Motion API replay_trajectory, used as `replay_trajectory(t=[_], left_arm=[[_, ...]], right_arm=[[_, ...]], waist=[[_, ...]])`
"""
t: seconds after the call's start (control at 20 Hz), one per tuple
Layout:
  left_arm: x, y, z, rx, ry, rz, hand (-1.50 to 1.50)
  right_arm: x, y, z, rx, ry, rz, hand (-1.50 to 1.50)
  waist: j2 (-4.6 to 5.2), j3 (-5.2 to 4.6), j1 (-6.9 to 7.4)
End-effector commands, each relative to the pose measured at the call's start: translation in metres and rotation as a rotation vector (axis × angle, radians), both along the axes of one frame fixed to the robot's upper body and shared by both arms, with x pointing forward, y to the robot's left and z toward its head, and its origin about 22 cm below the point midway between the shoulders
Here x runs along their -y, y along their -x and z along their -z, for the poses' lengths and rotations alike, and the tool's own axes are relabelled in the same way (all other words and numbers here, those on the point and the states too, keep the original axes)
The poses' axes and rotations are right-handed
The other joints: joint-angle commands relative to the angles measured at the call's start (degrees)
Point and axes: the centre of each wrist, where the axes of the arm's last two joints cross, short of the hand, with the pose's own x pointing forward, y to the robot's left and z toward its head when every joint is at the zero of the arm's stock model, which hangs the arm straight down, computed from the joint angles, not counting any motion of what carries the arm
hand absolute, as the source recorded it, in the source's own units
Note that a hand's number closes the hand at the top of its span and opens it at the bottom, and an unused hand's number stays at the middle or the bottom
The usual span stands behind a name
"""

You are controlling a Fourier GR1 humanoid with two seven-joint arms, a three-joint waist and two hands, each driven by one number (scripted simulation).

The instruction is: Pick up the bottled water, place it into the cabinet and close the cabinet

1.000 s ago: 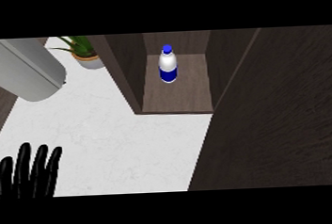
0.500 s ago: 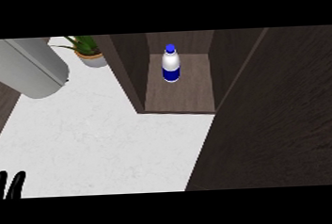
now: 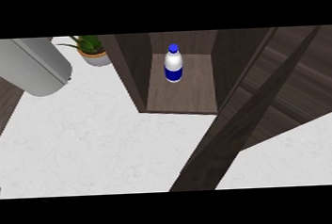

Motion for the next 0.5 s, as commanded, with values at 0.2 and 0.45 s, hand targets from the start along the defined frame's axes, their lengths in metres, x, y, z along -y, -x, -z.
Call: replay_trajectory(t=[0.2,0.45], left_arm=[[-0.033,0.025,-0.014,0.01,0.045,-0.015,-1.5],[-0.056,0.028,-0.018,0.035,0.059,-0.003,-1.5]], right_arm=[[-0.039,-0.059,-0.022,-0.039,-0.092,-0.028,1.5],[-0.057,-0.096,-0.04,-0.07,-0.112,-0.011,1.5]], waist=[[-0.07,0.05,-0.44],[-0.1,0.07,-1.15]])
